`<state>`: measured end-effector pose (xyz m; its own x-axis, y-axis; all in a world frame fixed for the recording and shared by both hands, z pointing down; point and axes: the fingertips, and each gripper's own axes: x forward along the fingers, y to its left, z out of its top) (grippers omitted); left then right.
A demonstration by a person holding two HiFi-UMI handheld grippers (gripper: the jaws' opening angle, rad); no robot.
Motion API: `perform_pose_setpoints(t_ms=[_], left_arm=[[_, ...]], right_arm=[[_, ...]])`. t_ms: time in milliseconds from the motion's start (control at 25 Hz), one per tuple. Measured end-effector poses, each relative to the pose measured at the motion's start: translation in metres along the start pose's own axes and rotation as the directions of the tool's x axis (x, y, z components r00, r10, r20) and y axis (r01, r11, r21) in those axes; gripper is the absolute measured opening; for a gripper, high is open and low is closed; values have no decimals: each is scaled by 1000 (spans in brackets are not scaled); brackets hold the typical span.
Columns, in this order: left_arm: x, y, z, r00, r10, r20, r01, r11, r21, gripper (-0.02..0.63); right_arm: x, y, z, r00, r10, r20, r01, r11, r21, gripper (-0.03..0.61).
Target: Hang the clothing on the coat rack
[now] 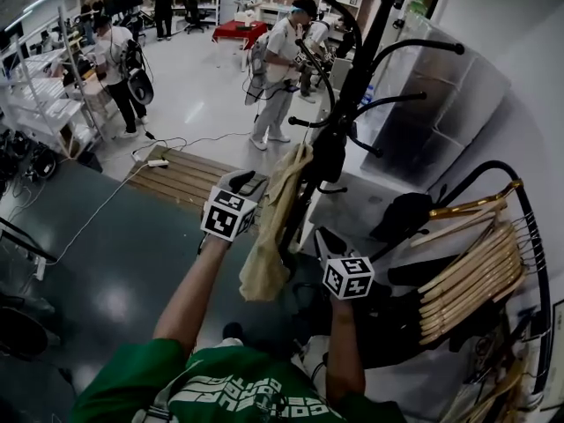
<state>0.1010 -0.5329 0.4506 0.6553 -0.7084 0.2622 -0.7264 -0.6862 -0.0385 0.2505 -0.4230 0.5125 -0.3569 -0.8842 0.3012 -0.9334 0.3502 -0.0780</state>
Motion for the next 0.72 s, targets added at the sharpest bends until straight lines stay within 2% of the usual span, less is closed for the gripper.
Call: perform_pose_setpoints(t_ms=[120, 240, 520, 720], left_arm=[[-8, 2, -16, 1000, -21, -3, 21, 999, -47, 76], [-19, 2, -25, 999, -33, 1, 33, 997, -69, 46], [-43, -6, -25, 996, -64, 54, 68, 994, -85, 5], [-61, -17, -20, 991, -90, 97, 98, 991, -86, 5]], right_arm=[[-3, 2, -2, 1000, 1, -3, -1, 1000, 0, 41], [-7, 5, -1, 1000, 0, 1, 0, 1000, 1, 41], [-26, 11, 16, 998, -15, 54, 15, 1000, 9, 41], [-39, 18, 24, 997, -12, 71, 11, 1000, 15, 36]])
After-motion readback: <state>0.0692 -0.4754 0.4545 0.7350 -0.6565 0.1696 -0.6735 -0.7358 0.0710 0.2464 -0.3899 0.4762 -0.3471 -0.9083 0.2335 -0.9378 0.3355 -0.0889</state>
